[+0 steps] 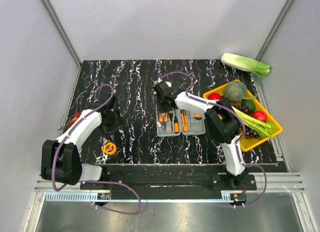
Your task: Pack the tool kit
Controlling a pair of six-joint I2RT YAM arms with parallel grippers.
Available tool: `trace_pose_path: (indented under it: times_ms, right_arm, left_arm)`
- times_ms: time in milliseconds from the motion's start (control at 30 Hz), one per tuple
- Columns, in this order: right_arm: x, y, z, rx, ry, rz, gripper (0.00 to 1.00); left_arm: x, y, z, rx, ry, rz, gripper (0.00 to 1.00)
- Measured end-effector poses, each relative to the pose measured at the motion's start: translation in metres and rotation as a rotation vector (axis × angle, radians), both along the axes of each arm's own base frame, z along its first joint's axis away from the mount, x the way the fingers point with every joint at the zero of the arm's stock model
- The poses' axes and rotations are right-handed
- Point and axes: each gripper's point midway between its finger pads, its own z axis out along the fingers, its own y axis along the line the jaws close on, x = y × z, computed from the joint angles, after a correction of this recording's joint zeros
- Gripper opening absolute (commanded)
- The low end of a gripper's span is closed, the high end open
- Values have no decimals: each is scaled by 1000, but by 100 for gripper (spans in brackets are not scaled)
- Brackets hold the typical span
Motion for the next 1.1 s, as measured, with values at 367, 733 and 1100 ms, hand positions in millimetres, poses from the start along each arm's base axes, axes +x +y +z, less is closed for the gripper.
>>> trace_pose_path:
  times_ms: [367,733,1100]
  right_arm:
    - [1,-4,2,-15,7,-32,57]
    - [14,-13,50,14,-87,-70,72]
    - [18,-44,92,71,-139,-135,69]
  left_arm:
    - [-33,22,-9,88,87,114,99]
    - [-59,37,-41,77,138,281,99]
    - [-56,21,-61,-15,192,245,63]
